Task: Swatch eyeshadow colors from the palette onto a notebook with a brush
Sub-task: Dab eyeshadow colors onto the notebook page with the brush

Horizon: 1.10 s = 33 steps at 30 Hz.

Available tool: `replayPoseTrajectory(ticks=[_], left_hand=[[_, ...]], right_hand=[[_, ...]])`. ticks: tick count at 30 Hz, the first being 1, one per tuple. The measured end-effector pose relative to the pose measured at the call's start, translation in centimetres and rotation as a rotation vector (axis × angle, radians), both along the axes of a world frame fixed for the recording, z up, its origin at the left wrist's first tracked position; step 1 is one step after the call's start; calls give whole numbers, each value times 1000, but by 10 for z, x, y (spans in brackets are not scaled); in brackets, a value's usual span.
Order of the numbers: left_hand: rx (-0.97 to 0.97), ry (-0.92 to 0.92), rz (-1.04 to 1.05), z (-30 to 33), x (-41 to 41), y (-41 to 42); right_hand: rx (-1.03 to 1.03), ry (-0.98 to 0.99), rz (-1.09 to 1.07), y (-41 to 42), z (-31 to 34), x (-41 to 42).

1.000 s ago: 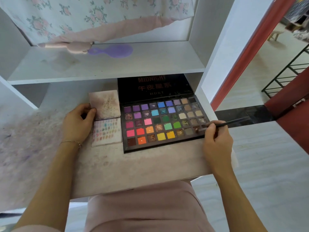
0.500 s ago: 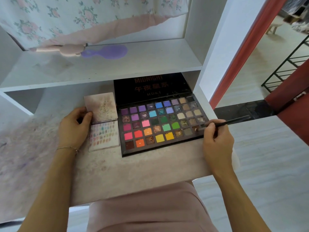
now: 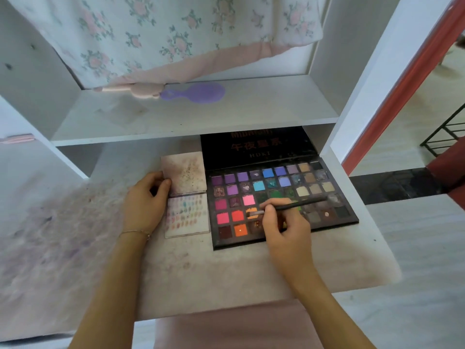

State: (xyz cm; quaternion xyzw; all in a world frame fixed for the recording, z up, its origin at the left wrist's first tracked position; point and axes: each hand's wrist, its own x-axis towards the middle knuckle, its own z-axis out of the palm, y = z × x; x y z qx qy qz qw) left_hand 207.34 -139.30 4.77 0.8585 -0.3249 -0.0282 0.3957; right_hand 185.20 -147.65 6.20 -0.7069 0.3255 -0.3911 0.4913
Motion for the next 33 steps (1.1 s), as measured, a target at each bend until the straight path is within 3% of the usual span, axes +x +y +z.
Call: replayPoseTrajectory(ticks=[4,12,33], left_hand=[[-20,29,4,4,-1,0],[-30,26,4,1,3,1],[-28,23,15,-4,6,0]], right_hand=[[-56,1,112,13,2,30],[-197,193,164,21,-8,57],[-253,322,204,21,-12,59]])
